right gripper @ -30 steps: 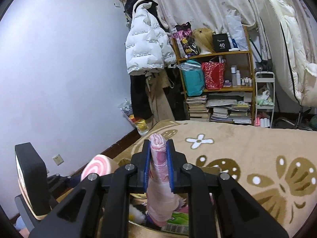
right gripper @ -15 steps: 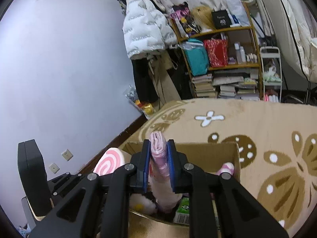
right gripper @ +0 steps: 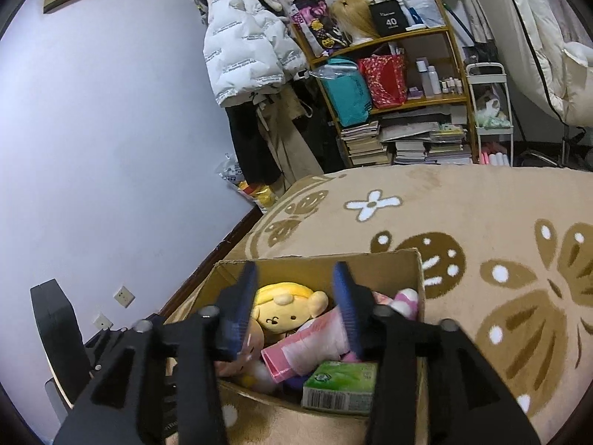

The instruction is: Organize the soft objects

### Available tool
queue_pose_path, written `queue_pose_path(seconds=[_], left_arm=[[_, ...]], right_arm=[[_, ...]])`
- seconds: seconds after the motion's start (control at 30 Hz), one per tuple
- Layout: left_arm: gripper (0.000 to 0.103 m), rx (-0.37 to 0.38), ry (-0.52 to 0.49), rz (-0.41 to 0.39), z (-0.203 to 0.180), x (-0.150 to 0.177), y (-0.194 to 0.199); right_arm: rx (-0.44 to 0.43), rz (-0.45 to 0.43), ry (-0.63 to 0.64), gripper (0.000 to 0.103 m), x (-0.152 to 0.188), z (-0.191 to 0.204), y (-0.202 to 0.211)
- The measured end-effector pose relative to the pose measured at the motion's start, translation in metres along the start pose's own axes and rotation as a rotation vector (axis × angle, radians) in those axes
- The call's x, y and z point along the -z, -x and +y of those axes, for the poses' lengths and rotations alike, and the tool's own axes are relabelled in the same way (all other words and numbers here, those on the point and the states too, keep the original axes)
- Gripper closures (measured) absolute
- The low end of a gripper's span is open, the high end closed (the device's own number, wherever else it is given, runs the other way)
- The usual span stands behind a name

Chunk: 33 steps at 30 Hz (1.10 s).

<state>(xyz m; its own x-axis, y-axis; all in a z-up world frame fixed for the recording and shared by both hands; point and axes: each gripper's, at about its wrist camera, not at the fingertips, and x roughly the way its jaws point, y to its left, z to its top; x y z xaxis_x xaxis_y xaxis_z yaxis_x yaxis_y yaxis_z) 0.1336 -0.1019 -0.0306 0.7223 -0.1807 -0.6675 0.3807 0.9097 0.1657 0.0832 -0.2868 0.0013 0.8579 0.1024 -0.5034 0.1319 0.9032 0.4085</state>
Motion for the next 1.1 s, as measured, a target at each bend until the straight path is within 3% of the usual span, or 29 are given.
queue_pose_path(seconds=[0.13,0.2,0.3,0.37,0.67,1.1], left_arm=[[0.017,-0.015,0.014,0.009,0.007,0.000,0.010],[0.016,-0.023,0.031,0.003,0.012,0.002,0.020],[0.013,-0.029,0.024,0.009,0.014,0.006,0.034],[0.007,-0.042,0.016,0.006,0.016,0.009,0.044],[0.003,-0.073,0.057,-0.059,0.033,0.009,0.100],[0.003,-0.097,0.030,-0.161,0.041,0.028,0.179]], right_arm=[[0.015,0.017,-0.014,0.032,0.001,0.000,0.011],[0.007,0.033,-0.020,0.012,0.002,0.000,0.016],[0.016,0.042,-0.003,0.001,0.004,0.002,0.026],[0.027,0.044,0.016,0.000,0.005,0.005,0.035],[0.063,-0.014,0.097,0.000,0.004,0.024,0.092],[0.101,-0.075,0.150,0.000,0.020,0.036,0.160]])
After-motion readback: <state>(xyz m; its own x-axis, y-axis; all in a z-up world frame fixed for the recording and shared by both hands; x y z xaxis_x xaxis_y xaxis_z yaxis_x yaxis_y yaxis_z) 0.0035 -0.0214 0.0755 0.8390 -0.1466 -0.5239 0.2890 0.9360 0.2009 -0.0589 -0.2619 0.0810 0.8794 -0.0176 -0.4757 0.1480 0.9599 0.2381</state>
